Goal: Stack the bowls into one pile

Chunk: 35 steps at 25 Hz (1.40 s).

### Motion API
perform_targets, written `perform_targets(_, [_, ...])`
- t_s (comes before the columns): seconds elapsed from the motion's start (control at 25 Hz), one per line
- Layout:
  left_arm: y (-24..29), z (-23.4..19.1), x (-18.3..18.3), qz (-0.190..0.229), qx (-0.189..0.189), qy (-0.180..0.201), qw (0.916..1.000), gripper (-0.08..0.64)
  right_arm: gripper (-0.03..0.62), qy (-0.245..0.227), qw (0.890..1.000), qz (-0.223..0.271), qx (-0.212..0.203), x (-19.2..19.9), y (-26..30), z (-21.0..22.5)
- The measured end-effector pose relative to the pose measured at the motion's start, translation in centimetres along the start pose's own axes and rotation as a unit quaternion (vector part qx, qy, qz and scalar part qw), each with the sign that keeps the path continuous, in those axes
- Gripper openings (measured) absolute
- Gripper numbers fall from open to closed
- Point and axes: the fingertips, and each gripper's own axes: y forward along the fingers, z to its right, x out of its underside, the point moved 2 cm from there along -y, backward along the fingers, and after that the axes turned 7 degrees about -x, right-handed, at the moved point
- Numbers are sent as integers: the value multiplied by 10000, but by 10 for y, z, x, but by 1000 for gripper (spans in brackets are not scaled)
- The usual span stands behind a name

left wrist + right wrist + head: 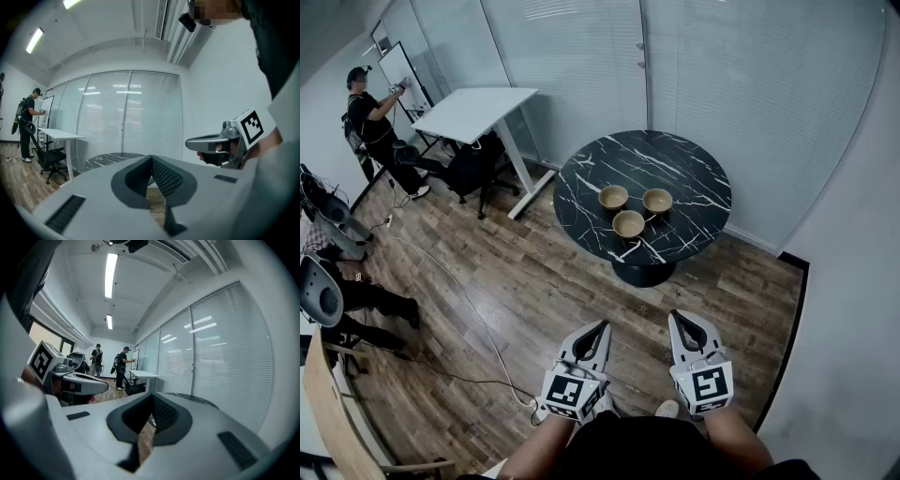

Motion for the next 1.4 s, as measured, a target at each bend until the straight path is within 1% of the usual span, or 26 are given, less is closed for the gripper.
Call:
perform_targets(0.28, [-7, 11, -15, 49, 65, 62, 9999, 11, 8, 3, 10000, 36, 2, -3, -10, -2])
perform_targets(0.44, [-9, 7, -13, 22, 71, 56, 10000, 11, 9, 305, 9990, 290, -171, -7, -7, -7])
perform_targets(0.56, [-12, -2, -5, -55, 58, -3, 10000, 11, 9, 337, 9990, 248, -177, -7, -1, -14])
perform_targets(0.64, [-13, -8, -8, -22, 95, 16, 10000, 11, 9, 324, 9992, 188, -156, -6, 4, -19])
perform_targets(0.92, [-10, -43, -2, -63, 183, -43, 9998, 11, 9, 317, 9995, 34, 13, -3, 34, -34])
perform_targets(1.16, [-10, -73, -2, -14, 468, 31, 9989, 11, 9, 187, 9996, -28, 197, -2, 63, -56])
perform_targets(1.28, [-10, -87, 1, -27, 547, 72, 9985, 11, 9, 128, 9995, -53, 293, -5, 74, -65])
perform_targets(1.4, [-7, -96, -4, 33, 624, 85, 9980, 11, 9, 129, 9992, -113, 353, -3, 84, -69])
